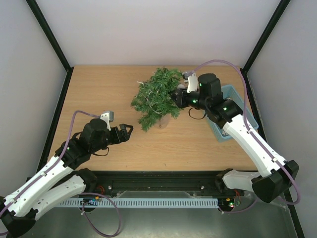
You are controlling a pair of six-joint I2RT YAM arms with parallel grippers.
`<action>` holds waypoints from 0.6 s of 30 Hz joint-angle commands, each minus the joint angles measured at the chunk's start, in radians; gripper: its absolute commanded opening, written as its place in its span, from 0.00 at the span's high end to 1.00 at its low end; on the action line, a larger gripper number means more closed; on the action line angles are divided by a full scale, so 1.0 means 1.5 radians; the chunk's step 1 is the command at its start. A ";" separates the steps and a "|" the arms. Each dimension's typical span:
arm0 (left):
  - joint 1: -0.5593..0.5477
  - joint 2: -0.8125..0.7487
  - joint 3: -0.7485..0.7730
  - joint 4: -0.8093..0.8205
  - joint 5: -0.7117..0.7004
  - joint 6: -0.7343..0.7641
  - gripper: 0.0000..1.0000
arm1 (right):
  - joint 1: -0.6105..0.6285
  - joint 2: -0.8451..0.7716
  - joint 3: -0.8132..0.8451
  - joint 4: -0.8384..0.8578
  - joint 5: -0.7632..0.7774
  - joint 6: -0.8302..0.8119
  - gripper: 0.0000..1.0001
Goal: Decorate the small christmas tree
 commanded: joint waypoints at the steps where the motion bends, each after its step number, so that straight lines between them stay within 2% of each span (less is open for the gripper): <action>1: 0.004 -0.003 0.015 0.001 -0.006 0.003 0.09 | 0.004 -0.024 0.017 -0.052 0.037 -0.012 0.82; 11: 0.004 -0.009 0.013 -0.007 -0.010 0.003 0.09 | 0.004 -0.046 0.026 -0.086 0.057 -0.009 0.65; 18: 0.004 -0.013 0.014 -0.010 -0.013 0.002 0.09 | 0.004 -0.069 0.038 -0.066 0.028 0.003 0.64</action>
